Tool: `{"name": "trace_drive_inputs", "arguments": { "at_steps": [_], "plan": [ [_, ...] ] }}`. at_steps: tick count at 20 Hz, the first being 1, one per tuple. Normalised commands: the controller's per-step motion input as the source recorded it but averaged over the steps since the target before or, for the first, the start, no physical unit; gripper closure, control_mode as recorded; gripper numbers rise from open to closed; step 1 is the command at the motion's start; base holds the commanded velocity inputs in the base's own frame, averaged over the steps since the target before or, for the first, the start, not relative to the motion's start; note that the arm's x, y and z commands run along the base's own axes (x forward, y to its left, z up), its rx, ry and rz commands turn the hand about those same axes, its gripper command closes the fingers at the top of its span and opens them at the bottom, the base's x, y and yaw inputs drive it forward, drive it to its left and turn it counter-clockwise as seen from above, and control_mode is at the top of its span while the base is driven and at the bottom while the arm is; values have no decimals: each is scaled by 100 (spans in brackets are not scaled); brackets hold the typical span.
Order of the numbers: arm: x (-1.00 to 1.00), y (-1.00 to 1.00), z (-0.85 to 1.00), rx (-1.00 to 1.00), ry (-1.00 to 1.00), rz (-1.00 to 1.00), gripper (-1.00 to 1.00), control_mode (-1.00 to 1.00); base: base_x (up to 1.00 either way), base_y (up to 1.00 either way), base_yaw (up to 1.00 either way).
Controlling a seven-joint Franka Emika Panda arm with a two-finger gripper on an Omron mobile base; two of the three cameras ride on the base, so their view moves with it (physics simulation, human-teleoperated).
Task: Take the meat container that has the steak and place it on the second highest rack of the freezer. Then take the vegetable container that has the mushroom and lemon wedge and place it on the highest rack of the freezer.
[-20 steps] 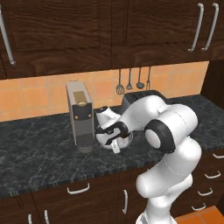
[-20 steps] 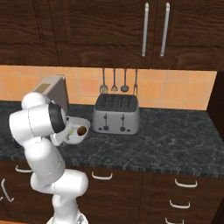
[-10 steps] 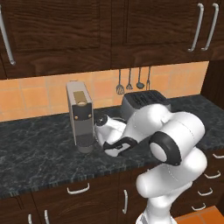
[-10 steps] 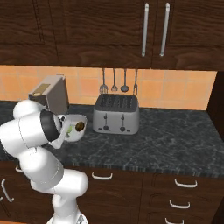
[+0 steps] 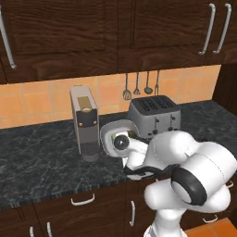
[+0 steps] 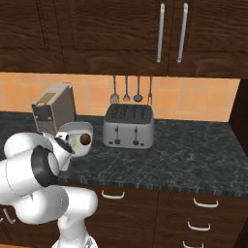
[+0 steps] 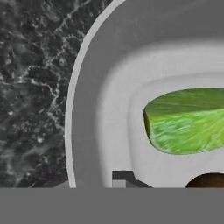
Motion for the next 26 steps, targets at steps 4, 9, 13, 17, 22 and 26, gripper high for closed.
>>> {"name": "trace_drive_inputs", "arguments": {
  "at_steps": [4,9,13,17,22,26],
  "plan": [
    [-23,-4,97,17,14,18,100,-100,0,0,0],
    [-13,0,100,10,24,19,100,-100,0,0,0],
    [-59,0,88,1,11,12,100,-100,0,0,0],
    [-70,0,69,0,9,5,100,-100,0,0,0],
    [-72,-46,40,0,2,7,100,-100,0,0,0],
    [-91,-64,44,0,-9,11,100,-100,0,0,0]
  ]
}}
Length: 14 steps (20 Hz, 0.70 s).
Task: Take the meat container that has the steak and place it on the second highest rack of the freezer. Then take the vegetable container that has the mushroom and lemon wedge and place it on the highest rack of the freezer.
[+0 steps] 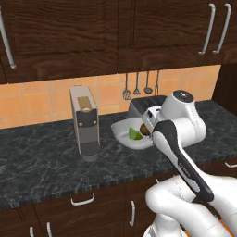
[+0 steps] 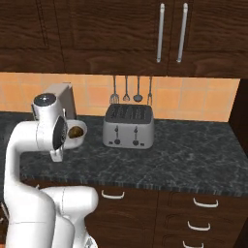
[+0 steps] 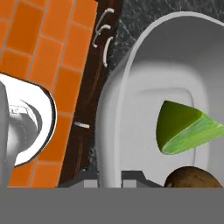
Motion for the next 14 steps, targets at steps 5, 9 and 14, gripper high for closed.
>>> {"name": "trace_drive_inputs", "arguments": {
  "at_steps": [5,9,14],
  "plan": [
    [-90,-39,23,-3,-29,2,100,-100,0,0,0],
    [-63,-23,14,-2,-19,0,100,-100,0,0,0],
    [-67,-20,1,0,-10,-2,100,-100,0,0,0]
  ]
}}
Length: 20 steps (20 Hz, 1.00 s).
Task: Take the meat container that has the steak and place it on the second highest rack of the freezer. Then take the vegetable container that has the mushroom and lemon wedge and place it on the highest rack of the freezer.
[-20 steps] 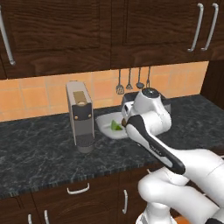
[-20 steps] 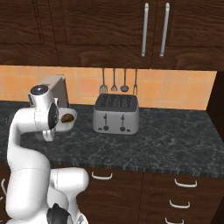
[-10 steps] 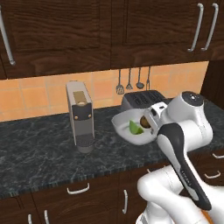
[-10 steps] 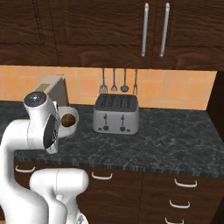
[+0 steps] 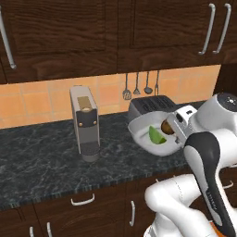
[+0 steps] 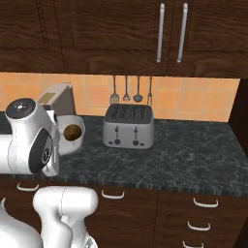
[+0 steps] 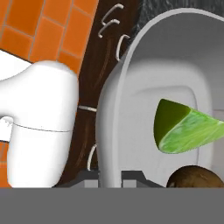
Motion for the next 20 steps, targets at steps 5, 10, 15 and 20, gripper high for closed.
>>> {"name": "trace_drive_inputs", "arguments": {
  "at_steps": [5,10,15,20],
  "plan": [
    [-68,-17,-9,2,-16,-5,100,-100,0,0,0],
    [-52,-4,-7,0,-14,-5,100,100,-13,0,-2],
    [0,0,0,0,0,0,100,100,-63,-20,-34],
    [0,0,0,0,0,0,100,100,-37,-15,-63]
  ]
}}
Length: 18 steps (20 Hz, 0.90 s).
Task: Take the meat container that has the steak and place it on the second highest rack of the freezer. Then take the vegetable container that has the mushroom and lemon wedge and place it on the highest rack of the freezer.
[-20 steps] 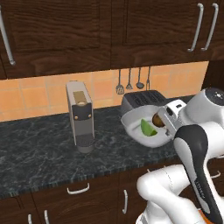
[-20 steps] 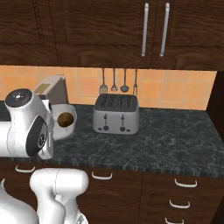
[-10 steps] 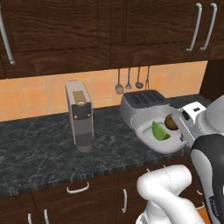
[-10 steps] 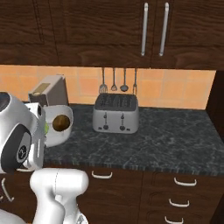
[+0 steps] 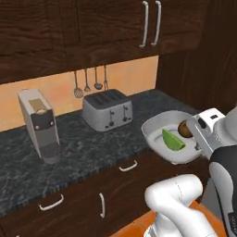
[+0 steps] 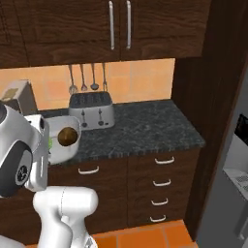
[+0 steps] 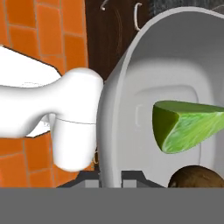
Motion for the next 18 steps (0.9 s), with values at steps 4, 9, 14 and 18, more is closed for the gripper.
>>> {"name": "trace_drive_inputs", "arguments": {
  "at_steps": [4,9,14,18],
  "plan": [
    [0,0,0,0,0,0,100,100,-28,-11,-68],
    [0,0,0,0,0,0,100,100,-26,-3,-71],
    [0,0,0,0,0,0,100,100,-15,0,-75],
    [0,0,0,0,0,0,100,100,-9,-11,-71]
  ]
}}
